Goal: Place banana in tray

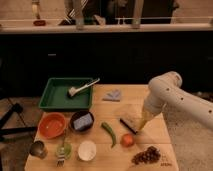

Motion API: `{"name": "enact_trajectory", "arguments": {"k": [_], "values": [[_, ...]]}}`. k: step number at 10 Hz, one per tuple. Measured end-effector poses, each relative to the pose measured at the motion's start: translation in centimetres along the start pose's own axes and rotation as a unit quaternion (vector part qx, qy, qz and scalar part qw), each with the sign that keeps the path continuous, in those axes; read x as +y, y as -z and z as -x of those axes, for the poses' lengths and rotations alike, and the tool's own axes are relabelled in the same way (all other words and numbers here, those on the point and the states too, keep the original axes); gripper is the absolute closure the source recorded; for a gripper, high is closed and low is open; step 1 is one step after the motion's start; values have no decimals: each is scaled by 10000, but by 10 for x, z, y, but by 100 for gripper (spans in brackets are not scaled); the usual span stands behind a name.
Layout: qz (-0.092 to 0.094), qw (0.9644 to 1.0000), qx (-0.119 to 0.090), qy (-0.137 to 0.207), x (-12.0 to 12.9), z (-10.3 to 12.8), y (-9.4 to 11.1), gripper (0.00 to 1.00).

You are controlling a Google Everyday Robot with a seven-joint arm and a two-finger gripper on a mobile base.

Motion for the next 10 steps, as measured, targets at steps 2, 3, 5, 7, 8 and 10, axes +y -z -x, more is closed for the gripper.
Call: {"name": "enact_trajectory", "arguments": {"k": [2,3,5,7,8,10], "values": [[-2,10000,-1,2,0,0,0,100],[-2,10000,-3,-2,0,0,0,100],[-39,10000,-50,-3,-1,0,0,100],[-194,9996,-186,45,-11,3,4,100],[-319,9989,-300,136,-24,13,7,100],[-556,9965,-500,371,-57,38,15,100]]}}
